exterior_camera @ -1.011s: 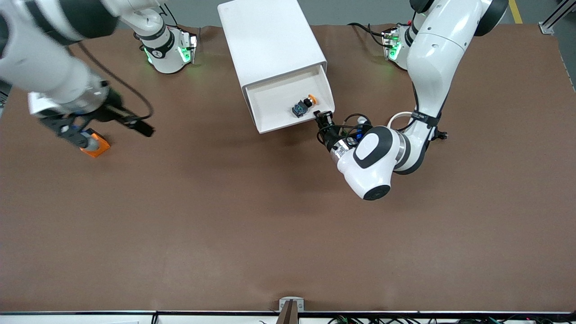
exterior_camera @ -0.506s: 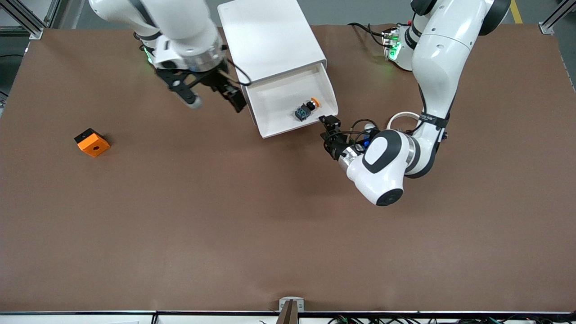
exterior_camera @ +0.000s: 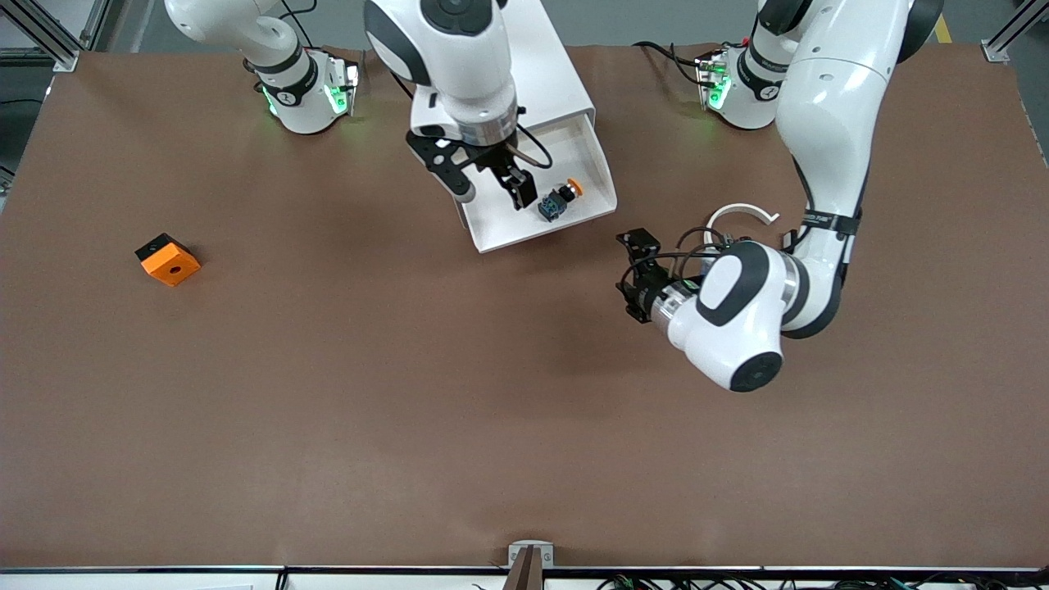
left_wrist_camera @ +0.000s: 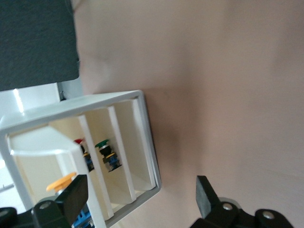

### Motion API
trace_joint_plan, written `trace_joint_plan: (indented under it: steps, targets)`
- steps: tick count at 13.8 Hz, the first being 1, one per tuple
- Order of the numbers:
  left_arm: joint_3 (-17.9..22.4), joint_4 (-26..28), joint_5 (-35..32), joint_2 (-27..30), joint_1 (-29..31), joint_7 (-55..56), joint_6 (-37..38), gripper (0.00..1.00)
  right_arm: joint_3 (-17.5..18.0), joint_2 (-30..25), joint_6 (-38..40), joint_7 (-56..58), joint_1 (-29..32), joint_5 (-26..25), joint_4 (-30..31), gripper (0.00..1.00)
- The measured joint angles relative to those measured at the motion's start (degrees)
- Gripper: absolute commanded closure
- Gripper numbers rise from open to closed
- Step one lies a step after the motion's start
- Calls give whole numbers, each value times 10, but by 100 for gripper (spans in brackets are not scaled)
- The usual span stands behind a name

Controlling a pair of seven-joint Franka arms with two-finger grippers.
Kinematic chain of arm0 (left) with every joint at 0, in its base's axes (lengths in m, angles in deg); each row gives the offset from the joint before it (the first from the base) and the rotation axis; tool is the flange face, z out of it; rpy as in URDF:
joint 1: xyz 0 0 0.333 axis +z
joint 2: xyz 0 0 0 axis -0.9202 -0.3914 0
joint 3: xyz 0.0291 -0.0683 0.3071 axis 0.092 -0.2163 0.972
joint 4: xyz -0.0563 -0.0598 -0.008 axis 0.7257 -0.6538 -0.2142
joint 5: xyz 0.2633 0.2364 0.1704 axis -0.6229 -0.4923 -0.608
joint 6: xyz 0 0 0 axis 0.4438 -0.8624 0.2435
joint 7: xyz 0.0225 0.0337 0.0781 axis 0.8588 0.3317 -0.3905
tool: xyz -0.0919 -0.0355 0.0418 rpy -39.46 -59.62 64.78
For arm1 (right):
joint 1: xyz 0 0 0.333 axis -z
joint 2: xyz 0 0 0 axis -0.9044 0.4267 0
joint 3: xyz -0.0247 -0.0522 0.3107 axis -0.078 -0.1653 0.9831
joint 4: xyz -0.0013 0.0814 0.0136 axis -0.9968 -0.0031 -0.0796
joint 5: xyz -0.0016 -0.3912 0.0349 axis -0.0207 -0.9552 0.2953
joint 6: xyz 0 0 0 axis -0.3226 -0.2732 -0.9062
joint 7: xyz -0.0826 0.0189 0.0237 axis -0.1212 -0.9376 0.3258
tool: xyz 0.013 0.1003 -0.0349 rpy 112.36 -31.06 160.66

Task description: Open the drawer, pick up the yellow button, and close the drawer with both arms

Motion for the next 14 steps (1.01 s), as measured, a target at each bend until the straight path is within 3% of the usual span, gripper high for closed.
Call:
trace_joint_plan:
  steps: [3, 6, 14]
  targets:
    - [36, -13, 0, 0, 3, -92, -10, 0, -1, 52, -1, -23, -9, -4, -42, 0]
    - [44, -21, -6, 1, 2, -154, -52, 0, -2, 94, -1, -27, -13, -5, -74, 0]
    - [41, -26, -139, 26, -22, -348, -108, 0, -2, 126, -1, -28, -37, -6, -94, 0]
